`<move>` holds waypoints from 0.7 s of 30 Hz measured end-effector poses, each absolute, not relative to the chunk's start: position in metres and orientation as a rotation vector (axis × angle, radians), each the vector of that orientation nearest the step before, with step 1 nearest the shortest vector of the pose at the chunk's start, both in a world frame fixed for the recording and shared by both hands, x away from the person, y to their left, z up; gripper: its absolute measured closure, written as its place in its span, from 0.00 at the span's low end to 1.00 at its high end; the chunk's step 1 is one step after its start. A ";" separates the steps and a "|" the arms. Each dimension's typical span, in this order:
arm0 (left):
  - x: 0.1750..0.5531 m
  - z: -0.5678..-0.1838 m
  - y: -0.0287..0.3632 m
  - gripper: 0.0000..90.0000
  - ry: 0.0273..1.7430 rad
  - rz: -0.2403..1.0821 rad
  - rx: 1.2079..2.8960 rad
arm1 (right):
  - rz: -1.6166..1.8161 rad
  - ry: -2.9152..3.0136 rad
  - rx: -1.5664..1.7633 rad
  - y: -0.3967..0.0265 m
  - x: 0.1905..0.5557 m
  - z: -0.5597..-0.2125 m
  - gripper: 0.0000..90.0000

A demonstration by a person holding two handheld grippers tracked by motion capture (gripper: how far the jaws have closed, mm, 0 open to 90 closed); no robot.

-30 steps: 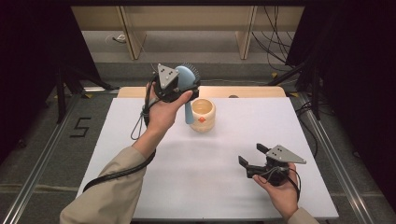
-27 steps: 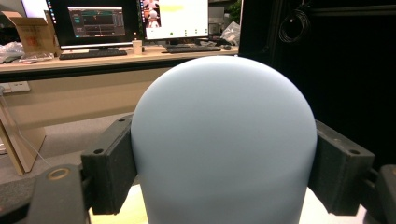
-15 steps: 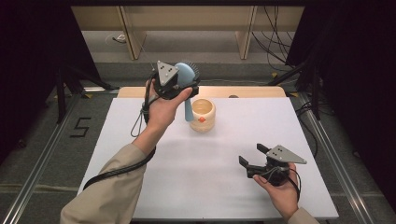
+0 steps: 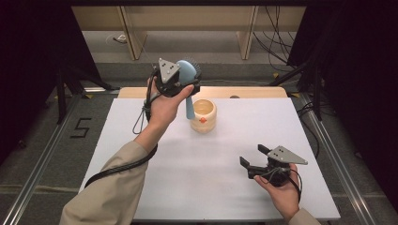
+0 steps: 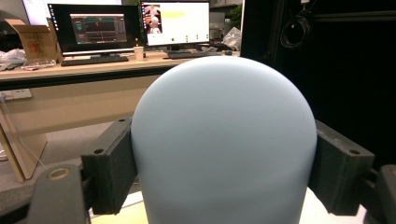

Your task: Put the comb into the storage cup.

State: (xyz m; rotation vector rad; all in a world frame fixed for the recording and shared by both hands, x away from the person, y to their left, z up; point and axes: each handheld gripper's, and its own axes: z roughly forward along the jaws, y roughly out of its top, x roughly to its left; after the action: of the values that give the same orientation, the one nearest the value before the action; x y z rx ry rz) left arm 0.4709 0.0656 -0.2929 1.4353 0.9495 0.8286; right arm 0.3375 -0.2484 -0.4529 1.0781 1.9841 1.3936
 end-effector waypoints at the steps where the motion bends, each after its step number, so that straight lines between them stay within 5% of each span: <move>1: 0.471 -0.292 0.065 0.22 0.949 0.831 1.436 | 1.392 1.984 1.080 -0.249 0.337 -0.453 0.18; 21: 0.481 -0.289 0.062 0.22 0.943 0.838 1.438 | 1.396 1.983 1.091 -0.249 0.338 -0.454 0.18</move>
State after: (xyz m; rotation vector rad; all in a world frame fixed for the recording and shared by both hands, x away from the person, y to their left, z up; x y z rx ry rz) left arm 0.4809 0.0618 -0.2887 1.4384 0.9434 0.8381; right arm 0.3379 -0.2490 -0.4536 1.0907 1.9825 1.3959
